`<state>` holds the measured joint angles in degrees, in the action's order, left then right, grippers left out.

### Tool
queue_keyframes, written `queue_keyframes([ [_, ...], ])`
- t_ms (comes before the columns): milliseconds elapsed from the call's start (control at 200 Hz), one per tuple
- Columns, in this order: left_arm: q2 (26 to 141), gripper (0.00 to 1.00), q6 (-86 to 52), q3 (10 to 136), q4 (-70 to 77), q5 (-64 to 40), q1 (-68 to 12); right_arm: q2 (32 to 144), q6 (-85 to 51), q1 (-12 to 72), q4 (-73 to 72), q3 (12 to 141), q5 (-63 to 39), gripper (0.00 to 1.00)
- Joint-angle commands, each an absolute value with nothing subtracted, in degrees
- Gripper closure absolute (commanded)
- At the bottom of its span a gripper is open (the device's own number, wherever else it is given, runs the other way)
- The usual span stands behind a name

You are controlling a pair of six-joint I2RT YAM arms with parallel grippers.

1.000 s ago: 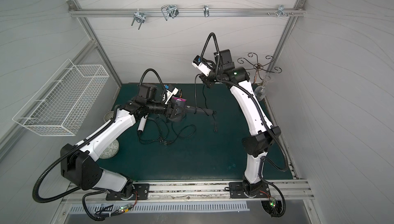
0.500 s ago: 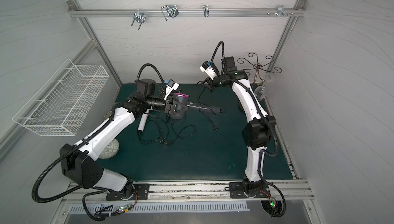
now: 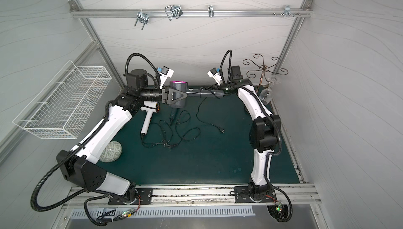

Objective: Wrap the cord around the hair dryer
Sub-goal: Wrap the power cord around the hair dryer.

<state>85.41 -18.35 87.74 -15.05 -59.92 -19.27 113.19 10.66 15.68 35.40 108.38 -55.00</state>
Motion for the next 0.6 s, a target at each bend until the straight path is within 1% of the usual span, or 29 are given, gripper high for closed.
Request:
queue_keyframes([
  [0, 85.0, 1.0, -19.7, 93.1, -6.4, -65.9, -19.6, 111.7, 5.0, 14.8, 28.7, 105.3, -55.9, 0.95],
  [120, 85.5, 1.0, -21.9, 93.4, -3.6, -65.8, -18.9, 111.0, 1.2, 14.9, 23.7, 101.6, -57.8, 0.88],
  [230, 86.2, 1.0, -23.3, 94.7, -2.0, -65.9, -18.3, 110.0, -2.2, 15.3, 18.1, 97.1, -58.3, 0.79],
  [365, 86.9, 1.0, -25.0, 95.3, 0.1, -66.0, -17.4, 109.2, -3.5, 16.1, 15.0, 92.7, -57.7, 0.7],
  [470, 87.2, 1.0, -25.7, 95.5, 1.1, -65.6, -16.7, 108.3, -5.4, 16.2, 11.9, 89.4, -58.7, 0.67],
  [595, 87.6, 1.0, -27.0, 95.7, 2.9, -65.5, -15.7, 107.4, -5.5, 16.8, 11.3, 86.3, -59.0, 0.67],
])
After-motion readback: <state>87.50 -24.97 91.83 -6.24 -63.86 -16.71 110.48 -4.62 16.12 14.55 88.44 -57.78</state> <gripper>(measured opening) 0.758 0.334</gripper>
